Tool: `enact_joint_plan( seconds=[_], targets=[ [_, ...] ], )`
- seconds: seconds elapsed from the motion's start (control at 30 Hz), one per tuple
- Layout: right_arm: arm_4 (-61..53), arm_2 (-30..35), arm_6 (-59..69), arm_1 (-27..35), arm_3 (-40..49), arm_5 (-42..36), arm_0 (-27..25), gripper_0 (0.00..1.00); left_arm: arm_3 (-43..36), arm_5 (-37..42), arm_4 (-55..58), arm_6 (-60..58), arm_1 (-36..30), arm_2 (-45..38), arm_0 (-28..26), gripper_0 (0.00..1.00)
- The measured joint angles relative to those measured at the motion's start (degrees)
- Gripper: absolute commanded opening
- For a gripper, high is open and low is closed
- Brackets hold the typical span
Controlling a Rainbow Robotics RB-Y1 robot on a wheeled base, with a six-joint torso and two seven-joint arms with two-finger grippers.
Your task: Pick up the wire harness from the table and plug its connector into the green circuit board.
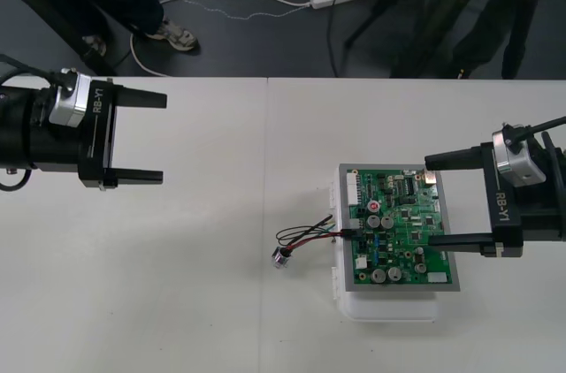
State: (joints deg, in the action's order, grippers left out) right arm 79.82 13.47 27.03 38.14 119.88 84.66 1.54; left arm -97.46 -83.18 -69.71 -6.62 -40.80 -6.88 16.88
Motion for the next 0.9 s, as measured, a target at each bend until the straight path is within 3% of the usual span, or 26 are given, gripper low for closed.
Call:
enact_joint_plan(
  seconds=[0.17,0.4,0.9],
  targets=[
    [0.0,0.1,0.9,-2.3,1.2,0.0,0.4,1.0,-1.4,-1.7,0.0,-6.2,-0.3,-1.1,0.0,1.0],
    [1.0,1.7,11.3,-4.7,5.3,3.0,1.4,1.0,-2.4,-3.7,-0.1,-6.4,-0.6,-3.1,-0.1,1.0],
    [5.8,4.2,16.0,-7.7,12.2,5.0,4.5,1.0,-3.3,-4.7,-0.1,-6.4,-1.5,-5.3,-0.3,1.0]
  ],
)
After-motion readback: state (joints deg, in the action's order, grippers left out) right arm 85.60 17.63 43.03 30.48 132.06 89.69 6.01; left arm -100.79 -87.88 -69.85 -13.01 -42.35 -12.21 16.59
